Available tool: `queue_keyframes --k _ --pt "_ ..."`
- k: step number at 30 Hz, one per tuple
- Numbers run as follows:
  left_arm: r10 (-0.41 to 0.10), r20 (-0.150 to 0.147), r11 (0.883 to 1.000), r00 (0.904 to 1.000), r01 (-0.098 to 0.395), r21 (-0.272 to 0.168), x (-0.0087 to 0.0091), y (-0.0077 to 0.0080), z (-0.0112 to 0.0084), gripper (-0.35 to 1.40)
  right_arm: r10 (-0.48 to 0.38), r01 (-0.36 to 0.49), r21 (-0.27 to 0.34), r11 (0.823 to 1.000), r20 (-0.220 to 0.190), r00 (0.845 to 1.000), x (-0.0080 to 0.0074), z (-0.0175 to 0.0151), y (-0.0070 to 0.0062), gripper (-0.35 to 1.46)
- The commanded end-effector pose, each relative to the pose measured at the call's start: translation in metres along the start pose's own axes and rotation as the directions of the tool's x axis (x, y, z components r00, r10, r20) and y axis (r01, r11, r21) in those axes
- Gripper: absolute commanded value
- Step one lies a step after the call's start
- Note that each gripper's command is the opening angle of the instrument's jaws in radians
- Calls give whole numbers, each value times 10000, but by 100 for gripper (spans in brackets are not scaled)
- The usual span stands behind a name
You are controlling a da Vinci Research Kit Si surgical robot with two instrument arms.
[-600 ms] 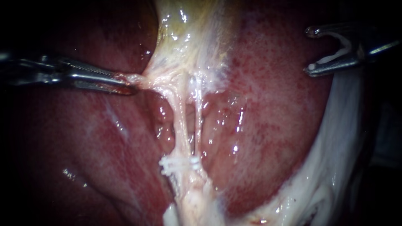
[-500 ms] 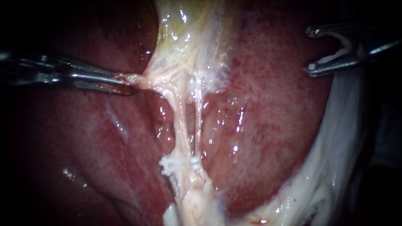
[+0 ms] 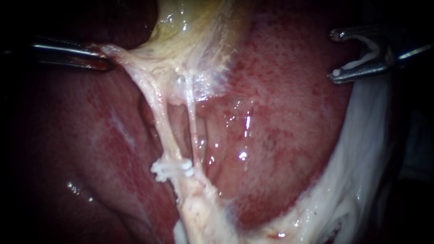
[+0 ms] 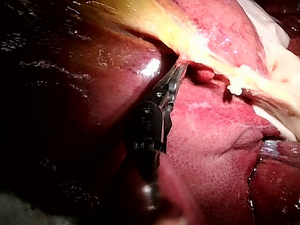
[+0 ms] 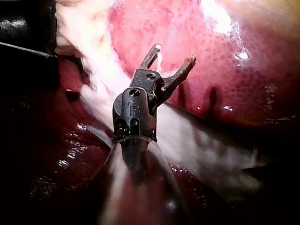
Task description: Clipping third clip left tube
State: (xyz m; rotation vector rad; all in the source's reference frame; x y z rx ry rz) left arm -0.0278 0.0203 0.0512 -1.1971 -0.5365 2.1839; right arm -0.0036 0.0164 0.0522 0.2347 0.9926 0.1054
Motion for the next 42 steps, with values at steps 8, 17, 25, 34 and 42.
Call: queue_keyframes --k 8,17,25,34,42 --pt "5 -19 10000 10000 -5 42 -2 1 4 -35 1425 -1372 1012 9854 -468 9887 25 58 -48 49" --pt "10 -22 10000 10000 -9 69 -3 1 8 -35 3174 -2921 2126 9324 -957 9434 55 153 -111 49" --pt "10 -23 10000 10000 -10 73 -3 1 8 -35 4247 -3801 2721 8840 -1278 8963 60 204 -120 49" --pt "14 -24 10000 10000 -14 84 -4 2 9 -35 4746 -4193 3065 8546 -1328 8701 55 239 -113 49" --pt "16 -25 10000 10000 -16 92 -5 2 10 -35 4996 -4365 3369 8343 -1269 8569 38 261 -101 50"
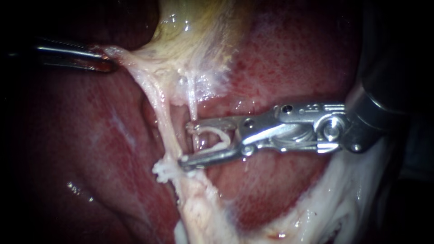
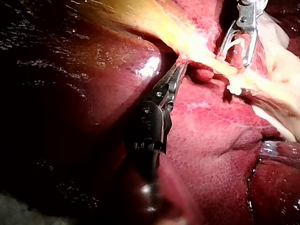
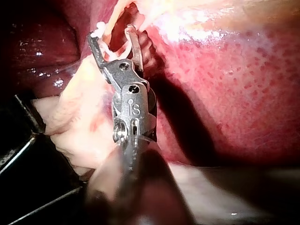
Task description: Clipping third clip left tube
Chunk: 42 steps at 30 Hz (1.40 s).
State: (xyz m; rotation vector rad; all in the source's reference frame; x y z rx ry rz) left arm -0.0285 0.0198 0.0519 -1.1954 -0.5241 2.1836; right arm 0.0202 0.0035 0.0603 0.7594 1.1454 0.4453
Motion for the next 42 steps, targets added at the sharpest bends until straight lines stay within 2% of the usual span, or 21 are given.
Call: queue_keyframes --k 1,6,11,24,33,37,42 --pt "2 -1 10000 10000 -2 -1 0 0 0 -35 26 -27 58 10000 30 10000 -2 1 3 49" --pt "4 -1 10000 10000 -4 2 0 0 0 -35 79 -80 167 9998 88 9999 -11 7 13 49" --pt "7 -1 10000 10000 -7 2 -1 -1 1 -35 98 -100 155 9998 101 9999 -16 13 17 49" --pt "10 -2 10000 10000 -10 12 -1 0 2 -35 325 -263 1247 9918 -482 9983 -5 36 18 48" --pt "9 -5 10000 10000 -9 31 -1 0 5 -35 429 -256 1499 9884 -1128 9927 19 49 14 48" --pt "9 -5 10000 10000 -9 34 -1 1 5 -35 511 -322 1520 9879 -1221 9912 33 46 9 47" --pt "11 -6 10000 10000 -11 37 -2 1 5 -35 551 -352 1583 9868 -1226 9909 44 45 -3 45"
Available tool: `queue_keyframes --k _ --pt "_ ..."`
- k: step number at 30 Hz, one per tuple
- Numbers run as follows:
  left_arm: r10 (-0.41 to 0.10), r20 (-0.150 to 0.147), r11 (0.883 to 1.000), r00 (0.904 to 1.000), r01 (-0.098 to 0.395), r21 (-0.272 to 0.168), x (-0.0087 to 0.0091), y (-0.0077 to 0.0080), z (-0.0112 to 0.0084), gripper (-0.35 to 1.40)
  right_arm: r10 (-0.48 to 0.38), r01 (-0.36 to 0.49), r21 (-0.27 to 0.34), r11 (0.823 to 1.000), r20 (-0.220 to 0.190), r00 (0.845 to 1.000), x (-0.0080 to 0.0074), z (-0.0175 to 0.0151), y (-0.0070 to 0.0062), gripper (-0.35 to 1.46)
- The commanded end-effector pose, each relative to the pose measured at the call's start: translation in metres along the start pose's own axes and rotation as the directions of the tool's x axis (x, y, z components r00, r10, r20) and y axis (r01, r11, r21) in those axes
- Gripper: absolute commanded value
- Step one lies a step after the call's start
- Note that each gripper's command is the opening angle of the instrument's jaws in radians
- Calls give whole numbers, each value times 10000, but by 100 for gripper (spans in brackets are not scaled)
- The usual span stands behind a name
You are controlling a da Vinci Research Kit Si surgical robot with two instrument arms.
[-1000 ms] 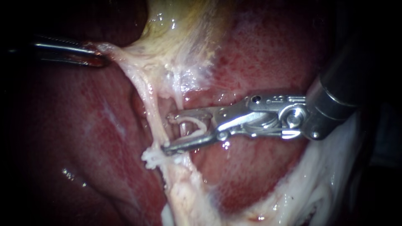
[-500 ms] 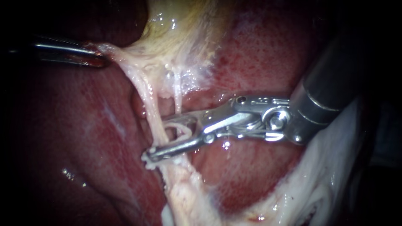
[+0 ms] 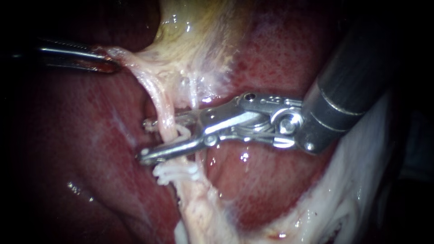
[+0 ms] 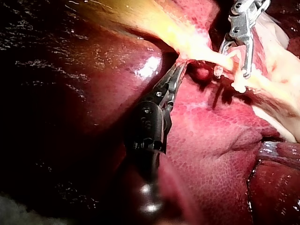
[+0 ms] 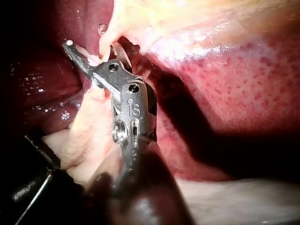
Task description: Clipping third clip left tube
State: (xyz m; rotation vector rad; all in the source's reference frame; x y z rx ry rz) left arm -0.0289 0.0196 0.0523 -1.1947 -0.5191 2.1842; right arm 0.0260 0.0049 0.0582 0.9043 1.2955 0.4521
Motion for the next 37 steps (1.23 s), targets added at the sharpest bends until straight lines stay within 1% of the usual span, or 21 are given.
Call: queue_keyframes --k 1,4,6,9,10,15,17,19,22,26,33,36,37 --pt "-1 1 10000 10000 1 1 0 0 0 -35 0 0 24 10000 13 10000 2 1 -3 45" --pt "2 1 10000 10000 -2 -1 0 0 0 -35 22 -22 64 10000 9 10000 7 1 -11 41" --pt "2 1 10000 10000 -2 -1 0 0 0 -35 101 -101 88 9999 2 9999 11 -1 -15 32" --pt "1 1 10000 10000 -1 0 0 0 0 -35 656 -656 109 9978 -13 9978 15 -5 -18 14" --pt "1 1 10000 10000 -1 0 0 0 0 -35 659 -659 115 9978 -13 9978 15 -6 -18 8" --pt "2 1 10000 10000 -2 -1 0 -1 0 -35 1238 -1237 124 9922 -9 9923 12 -9 -18 -22" --pt "2 0 10000 10000 -2 -1 0 -1 1 -35 1293 -1292 129 9915 -5 9916 12 -10 -18 -35" --pt "3 0 10000 10000 -3 -1 0 -1 1 -35 1640 -1640 112 9864 -15 9865 11 -12 -19 -35" --pt "3 0 10000 10000 -3 0 0 -1 1 -35 1867 -1867 -32 9824 -93 9824 10 -14 -22 -35" --pt "3 0 10000 10000 -3 1 0 -2 1 -35 1864 -1865 -27 9825 -89 9824 9 -14 -23 -35" --pt "4 0 10000 10000 -4 2 -1 -4 2 -35 1919 -1920 -63 9814 -108 9814 8 -15 -20 -35" --pt "3 0 10000 10000 -3 6 -1 -4 2 -35 1900 -1899 110 9817 3 9818 4 -15 -16 -35" --pt "3 -1 10000 10000 -3 11 -1 -4 3 -35 1893 -1893 123 9818 16 9819 2 -14 -14 -23"
